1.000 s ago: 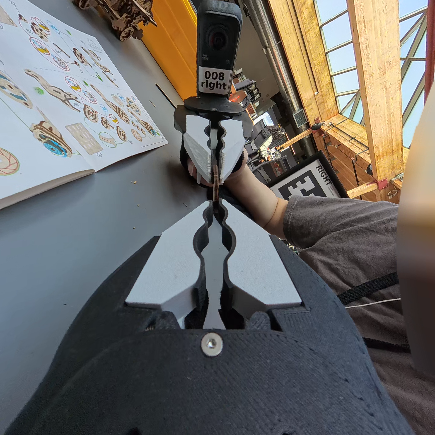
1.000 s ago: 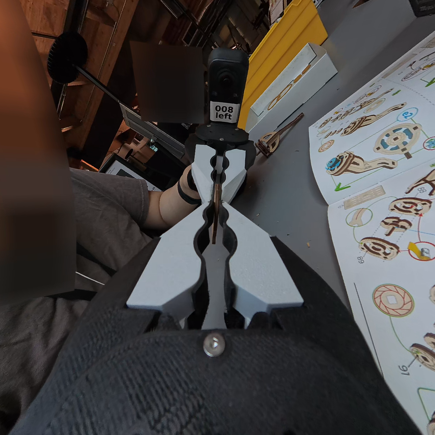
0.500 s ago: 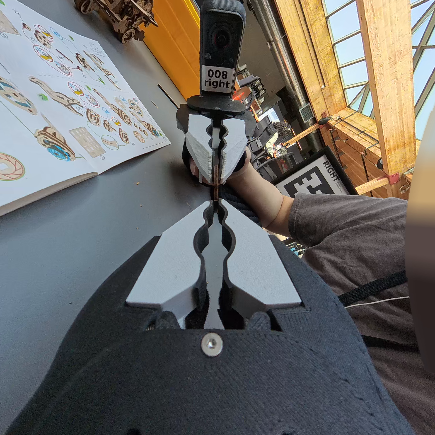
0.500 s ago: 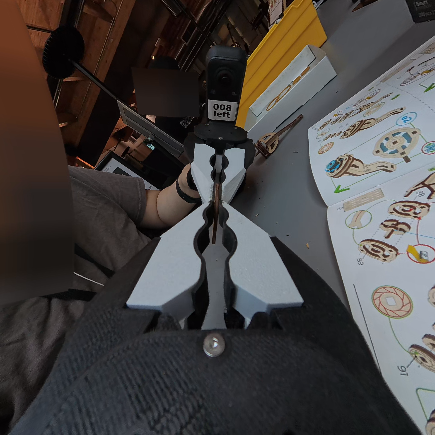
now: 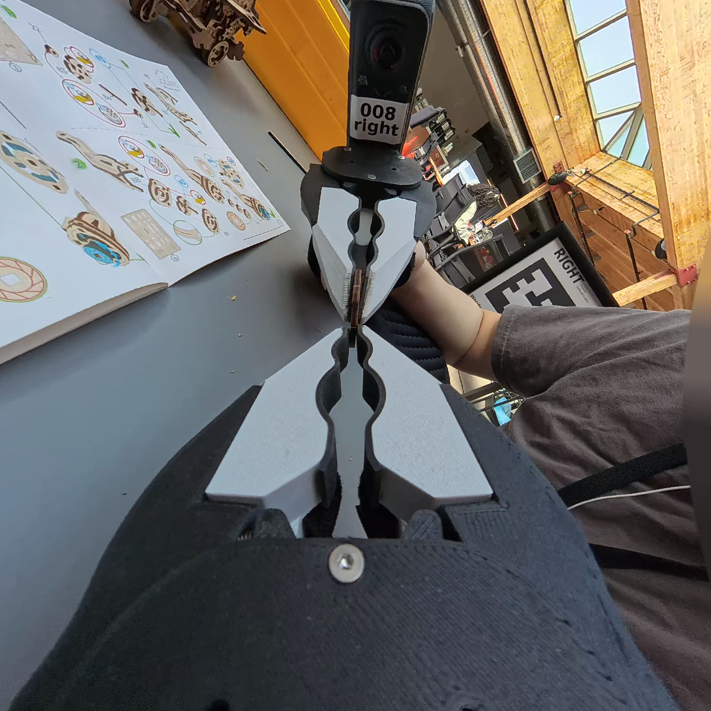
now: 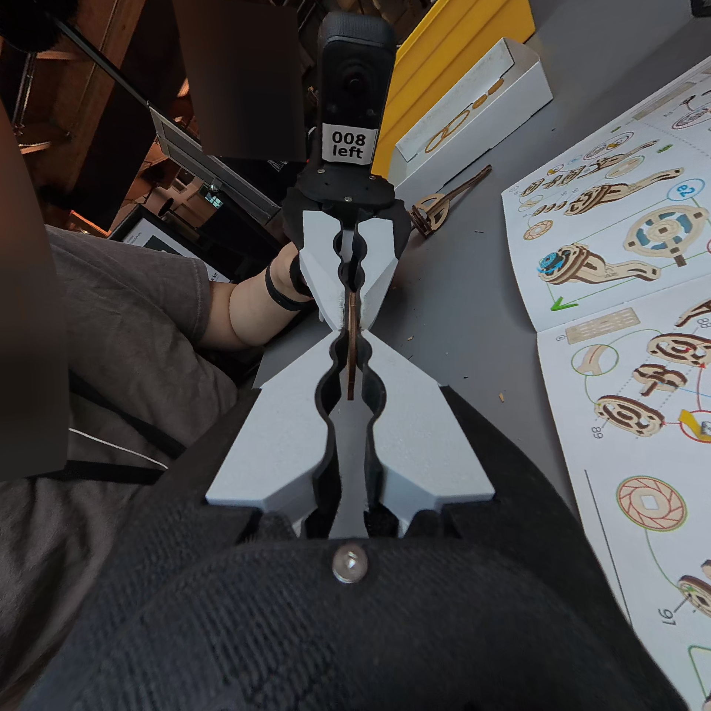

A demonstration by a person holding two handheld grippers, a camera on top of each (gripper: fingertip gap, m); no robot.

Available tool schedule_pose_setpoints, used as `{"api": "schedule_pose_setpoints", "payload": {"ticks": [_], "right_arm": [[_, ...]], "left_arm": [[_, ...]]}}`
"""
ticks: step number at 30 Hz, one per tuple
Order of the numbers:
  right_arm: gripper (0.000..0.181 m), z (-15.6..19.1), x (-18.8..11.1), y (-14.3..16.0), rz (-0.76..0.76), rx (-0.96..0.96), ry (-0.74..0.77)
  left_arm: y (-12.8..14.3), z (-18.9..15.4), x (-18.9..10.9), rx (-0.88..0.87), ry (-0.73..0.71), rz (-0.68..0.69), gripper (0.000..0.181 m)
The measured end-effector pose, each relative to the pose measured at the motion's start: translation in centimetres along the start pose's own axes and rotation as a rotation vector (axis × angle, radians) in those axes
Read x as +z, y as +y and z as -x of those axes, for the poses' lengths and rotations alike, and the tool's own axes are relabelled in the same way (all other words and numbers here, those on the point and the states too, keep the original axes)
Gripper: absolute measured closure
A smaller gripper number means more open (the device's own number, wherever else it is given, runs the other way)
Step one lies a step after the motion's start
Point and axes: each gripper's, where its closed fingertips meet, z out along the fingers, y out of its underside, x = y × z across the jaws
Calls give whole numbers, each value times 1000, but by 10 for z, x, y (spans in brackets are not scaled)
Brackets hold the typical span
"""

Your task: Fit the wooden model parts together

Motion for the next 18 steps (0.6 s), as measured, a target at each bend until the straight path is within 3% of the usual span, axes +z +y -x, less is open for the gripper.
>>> {"api": "schedule_pose_setpoints", "payload": {"ticks": [18], "right_arm": [[180, -1, -1, -3, -22, 25, -6]], "left_arm": [[-2, 1, -1, -8, 6, -14, 179]]}}
